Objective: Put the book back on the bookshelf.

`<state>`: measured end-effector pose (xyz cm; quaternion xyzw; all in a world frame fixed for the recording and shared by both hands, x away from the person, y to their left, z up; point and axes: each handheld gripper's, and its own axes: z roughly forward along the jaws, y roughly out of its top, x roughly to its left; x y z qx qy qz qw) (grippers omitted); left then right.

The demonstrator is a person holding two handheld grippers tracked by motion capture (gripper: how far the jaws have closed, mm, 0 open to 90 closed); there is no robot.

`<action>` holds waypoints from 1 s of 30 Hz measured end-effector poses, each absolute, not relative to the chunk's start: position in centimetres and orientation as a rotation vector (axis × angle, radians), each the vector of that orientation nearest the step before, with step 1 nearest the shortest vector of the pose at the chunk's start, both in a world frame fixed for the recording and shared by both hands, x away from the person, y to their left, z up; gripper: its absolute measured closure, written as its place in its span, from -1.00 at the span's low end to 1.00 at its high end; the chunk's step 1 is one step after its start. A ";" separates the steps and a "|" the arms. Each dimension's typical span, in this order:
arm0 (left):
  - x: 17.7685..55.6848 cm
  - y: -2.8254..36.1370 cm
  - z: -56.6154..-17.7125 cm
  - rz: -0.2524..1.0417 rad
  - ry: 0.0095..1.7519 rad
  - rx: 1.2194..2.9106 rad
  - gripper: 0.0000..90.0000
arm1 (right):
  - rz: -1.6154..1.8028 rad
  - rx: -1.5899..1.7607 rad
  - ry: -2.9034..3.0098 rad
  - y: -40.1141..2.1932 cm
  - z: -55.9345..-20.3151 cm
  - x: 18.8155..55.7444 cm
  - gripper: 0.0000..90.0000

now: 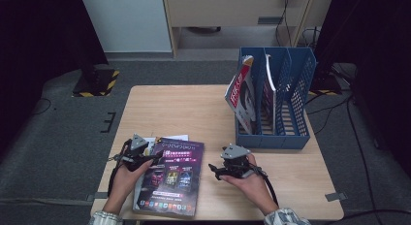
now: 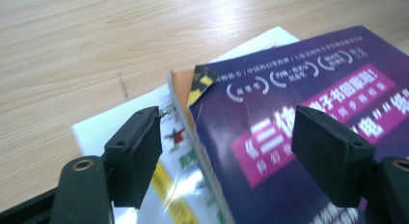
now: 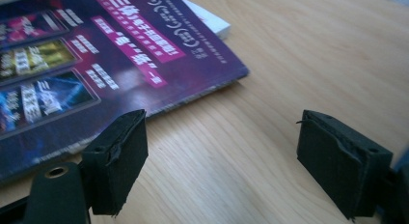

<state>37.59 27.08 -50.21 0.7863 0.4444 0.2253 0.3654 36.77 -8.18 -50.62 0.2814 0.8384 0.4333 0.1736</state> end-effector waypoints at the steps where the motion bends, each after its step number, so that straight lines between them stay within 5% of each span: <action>1: 37.1 27.1 -50.1 0.593 1.146 2.028 -0.40 | 1.236 0.801 2.389 -8.0 -50.7 36.9 -0.60; 12: 36.2 26.3 -50.7 0.567 1.182 2.063 -0.43 | 1.304 0.826 2.486 -4.9 -51.3 39.8 -0.81; 30: 35.9 26.0 -51.2 0.501 1.189 2.069 -0.51 | 1.351 0.992 2.600 -4.0 -52.6 41.5 -0.84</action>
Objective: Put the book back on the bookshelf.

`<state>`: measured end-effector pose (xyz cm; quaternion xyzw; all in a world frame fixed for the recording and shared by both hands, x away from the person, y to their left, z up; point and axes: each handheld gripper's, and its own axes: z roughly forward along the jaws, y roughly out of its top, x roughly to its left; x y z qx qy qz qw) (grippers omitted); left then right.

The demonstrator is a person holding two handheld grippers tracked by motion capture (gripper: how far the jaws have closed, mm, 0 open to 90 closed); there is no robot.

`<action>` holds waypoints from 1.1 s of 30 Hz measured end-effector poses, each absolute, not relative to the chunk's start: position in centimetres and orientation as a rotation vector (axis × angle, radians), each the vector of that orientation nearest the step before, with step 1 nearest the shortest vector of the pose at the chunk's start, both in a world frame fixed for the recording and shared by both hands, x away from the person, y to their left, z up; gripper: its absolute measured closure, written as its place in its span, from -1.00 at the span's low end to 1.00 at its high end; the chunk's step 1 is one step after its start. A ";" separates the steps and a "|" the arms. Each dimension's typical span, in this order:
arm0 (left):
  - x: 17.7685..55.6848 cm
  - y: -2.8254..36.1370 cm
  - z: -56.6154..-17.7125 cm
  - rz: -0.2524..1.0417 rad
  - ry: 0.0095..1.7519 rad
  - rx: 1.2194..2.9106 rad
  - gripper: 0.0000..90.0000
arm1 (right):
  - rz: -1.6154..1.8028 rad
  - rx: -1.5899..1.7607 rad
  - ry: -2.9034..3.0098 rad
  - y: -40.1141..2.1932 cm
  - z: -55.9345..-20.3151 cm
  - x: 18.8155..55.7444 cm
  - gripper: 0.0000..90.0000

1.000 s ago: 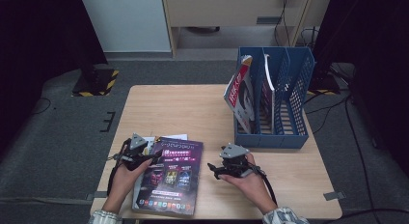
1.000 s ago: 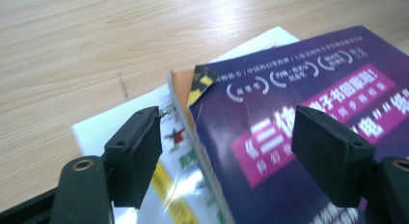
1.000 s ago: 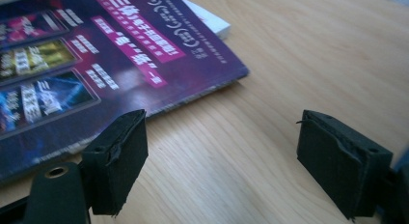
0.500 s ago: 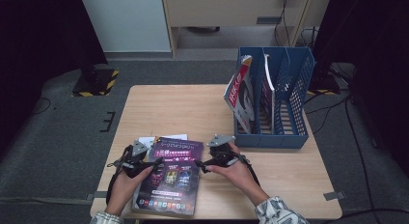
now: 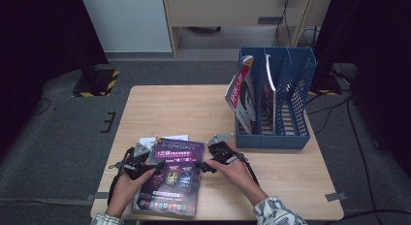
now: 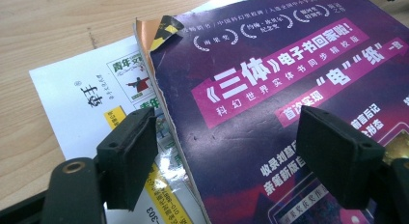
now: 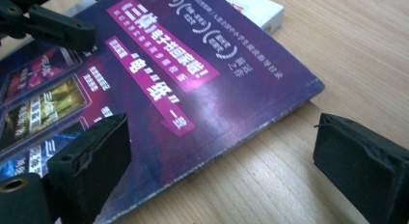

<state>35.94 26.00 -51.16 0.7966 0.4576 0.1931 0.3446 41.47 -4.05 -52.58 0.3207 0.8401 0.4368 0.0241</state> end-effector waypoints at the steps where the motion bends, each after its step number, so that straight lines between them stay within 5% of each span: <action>1: 35.9 26.0 -51.2 0.504 1.187 2.069 -0.50 | 1.359 0.995 2.601 -4.0 -52.5 41.5 -0.84; 33: 36.4 27.7 -51.4 0.455 1.168 2.060 -0.57 | 1.303 0.938 2.657 -0.3 -52.9 42.3 -0.83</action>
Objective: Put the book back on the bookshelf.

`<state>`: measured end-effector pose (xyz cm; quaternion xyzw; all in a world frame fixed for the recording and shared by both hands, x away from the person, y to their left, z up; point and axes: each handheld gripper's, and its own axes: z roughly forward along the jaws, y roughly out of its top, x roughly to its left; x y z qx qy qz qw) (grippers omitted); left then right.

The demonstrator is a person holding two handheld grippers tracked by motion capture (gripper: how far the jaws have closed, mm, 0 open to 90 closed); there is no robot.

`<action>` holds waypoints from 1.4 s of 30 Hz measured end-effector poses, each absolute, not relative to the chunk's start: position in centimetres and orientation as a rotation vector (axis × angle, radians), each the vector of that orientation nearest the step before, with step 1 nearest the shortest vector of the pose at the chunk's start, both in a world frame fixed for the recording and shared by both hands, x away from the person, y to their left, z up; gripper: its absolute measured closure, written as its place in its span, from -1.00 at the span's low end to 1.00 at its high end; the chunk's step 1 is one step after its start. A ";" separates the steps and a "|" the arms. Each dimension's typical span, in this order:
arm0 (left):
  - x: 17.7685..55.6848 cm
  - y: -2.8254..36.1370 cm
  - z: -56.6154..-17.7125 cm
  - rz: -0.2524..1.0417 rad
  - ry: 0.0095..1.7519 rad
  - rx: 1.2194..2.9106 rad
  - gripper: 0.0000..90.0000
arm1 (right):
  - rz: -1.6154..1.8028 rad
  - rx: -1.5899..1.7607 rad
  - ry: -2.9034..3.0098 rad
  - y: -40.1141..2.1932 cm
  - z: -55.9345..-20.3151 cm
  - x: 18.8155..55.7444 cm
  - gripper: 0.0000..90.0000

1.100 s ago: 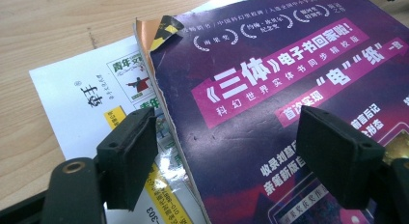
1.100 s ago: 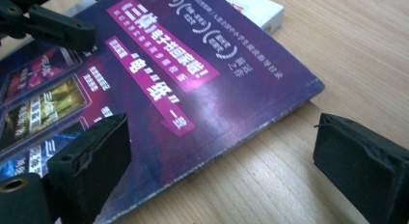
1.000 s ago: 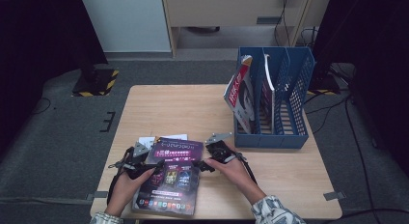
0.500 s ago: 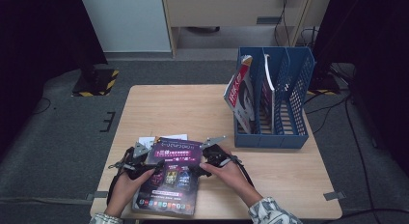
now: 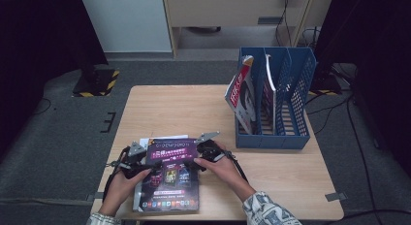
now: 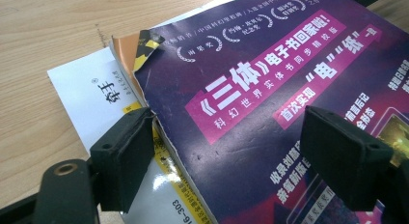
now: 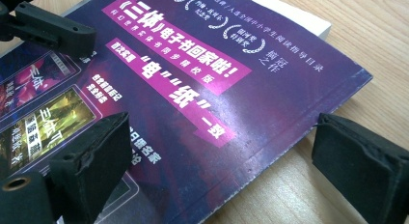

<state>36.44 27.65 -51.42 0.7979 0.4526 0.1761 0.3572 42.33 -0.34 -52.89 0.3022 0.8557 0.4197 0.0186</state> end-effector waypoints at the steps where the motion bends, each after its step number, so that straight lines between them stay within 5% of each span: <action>1: 36.5 27.7 -51.4 0.453 1.168 2.061 -0.57 | 1.302 0.937 2.658 -0.4 -52.9 42.3 -0.83; 18: 36.4 27.6 -51.5 0.452 1.169 2.050 -0.58 | 1.370 1.032 2.654 -0.3 -53.6 42.6 -0.95; 25: 36.4 27.6 -51.5 0.452 1.170 2.048 -0.58 | 1.387 1.052 2.683 -1.3 -52.8 42.5 -0.64; 42: 36.3 27.2 -51.2 0.502 1.156 2.093 -0.58 | 1.358 0.983 2.703 -0.7 -52.8 41.4 -0.72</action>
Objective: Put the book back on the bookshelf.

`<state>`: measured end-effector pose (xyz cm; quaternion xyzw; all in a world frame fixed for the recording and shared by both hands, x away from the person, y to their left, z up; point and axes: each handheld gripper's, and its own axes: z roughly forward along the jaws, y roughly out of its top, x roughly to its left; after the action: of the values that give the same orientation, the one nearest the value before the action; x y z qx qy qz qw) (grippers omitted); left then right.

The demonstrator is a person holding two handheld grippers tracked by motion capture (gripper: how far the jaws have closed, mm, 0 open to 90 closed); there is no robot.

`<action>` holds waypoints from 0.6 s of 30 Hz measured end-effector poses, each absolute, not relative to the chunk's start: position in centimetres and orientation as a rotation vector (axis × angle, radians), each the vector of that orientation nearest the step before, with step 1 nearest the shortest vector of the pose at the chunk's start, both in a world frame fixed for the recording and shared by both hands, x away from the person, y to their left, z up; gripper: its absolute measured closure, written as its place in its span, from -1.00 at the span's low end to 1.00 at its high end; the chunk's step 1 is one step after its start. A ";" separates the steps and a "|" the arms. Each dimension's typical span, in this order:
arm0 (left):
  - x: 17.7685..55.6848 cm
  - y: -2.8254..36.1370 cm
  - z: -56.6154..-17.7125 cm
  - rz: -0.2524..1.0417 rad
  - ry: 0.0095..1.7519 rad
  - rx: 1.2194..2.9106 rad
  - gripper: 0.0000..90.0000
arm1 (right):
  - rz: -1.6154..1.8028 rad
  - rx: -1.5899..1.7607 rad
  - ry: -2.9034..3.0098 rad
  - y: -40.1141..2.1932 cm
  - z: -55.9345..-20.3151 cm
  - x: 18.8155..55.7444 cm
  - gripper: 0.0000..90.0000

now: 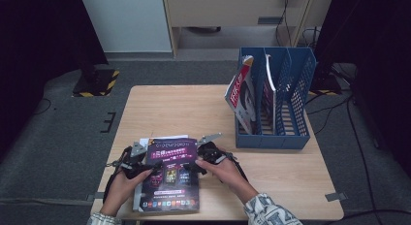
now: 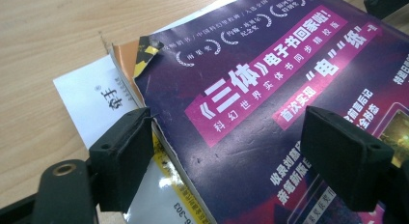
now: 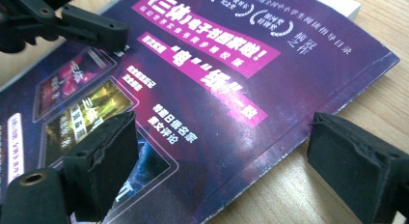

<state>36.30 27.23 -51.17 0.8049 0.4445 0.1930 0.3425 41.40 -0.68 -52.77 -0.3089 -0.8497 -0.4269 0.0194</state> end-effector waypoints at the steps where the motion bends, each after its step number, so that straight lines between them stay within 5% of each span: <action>1: 36.3 27.7 -51.3 0.477 1.168 2.077 -0.58 | -1.326 -0.954 -2.645 -0.6 -52.7 41.4 -0.72; 18: 36.1 28.7 -51.4 0.463 1.181 2.057 -0.59 | -1.341 -0.990 -2.541 0.0 -53.5 42.9 -0.86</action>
<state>36.11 28.74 -51.40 0.7959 0.4570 0.1790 0.3544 42.88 -0.05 -53.45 -0.3252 -0.8352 -0.4406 0.0512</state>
